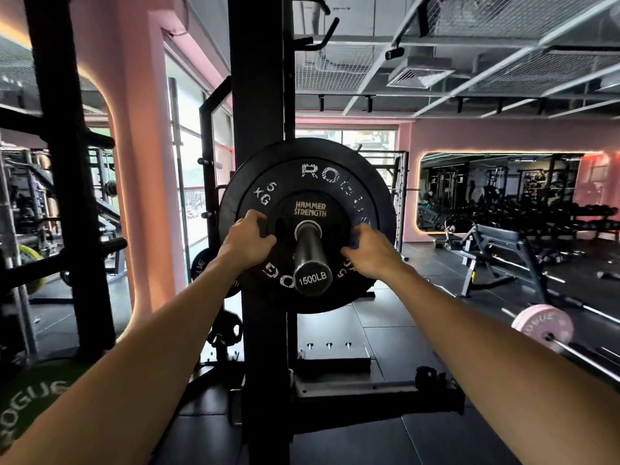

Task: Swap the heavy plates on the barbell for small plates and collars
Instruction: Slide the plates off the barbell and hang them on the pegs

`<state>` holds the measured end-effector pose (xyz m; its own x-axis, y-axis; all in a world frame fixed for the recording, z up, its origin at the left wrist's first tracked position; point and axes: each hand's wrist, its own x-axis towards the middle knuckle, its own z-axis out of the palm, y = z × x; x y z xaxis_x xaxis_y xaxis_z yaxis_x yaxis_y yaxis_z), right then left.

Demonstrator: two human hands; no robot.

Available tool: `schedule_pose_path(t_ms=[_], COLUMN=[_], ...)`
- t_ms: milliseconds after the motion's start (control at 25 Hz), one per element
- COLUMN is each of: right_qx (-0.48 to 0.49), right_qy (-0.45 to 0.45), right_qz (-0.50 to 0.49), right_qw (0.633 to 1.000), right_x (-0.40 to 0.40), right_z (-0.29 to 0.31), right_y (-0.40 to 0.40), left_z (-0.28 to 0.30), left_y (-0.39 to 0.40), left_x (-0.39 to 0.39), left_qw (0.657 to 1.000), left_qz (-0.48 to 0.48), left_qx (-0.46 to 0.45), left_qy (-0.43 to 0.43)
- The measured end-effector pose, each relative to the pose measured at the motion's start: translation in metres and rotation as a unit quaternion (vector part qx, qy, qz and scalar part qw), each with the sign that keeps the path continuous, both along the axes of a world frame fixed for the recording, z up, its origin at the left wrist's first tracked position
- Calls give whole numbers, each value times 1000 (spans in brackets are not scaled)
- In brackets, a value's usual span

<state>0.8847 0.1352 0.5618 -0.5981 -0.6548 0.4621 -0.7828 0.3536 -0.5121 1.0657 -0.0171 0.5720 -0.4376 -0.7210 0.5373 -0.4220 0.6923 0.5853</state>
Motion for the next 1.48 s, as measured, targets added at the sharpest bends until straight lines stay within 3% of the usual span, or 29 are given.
schedule_pose_path(t_ms=[320,520,640,920,1120,1480], right_qx=[7,-30,-43,-59,-51,-79], right_qy=[-1,19,17,-5,38,44], right_qz=[-54,-60,-47,1,-21,17], right_qw=[999,998,998,998,998,996], right_x=[-57,-67,-65,-45,-8,63], right_z=[-2,-5,-5,-3,-5,-4], right_y=[-100,-119,-119,-78,-23,73], left_z=[-9,-8,-6,-8,-11,-19], left_y=[-93,-104,-100,-69,-18,88], left_x=[-75,-92,-94,-60,-22,54], left_qw=[1000,996,997,1000,995,993], left_qz=[4,20,10,-16,40,56], left_qx=[2,-76,-63,-9,-75,-104], left_qy=[-28,-47,-45,-17,-58,-10])
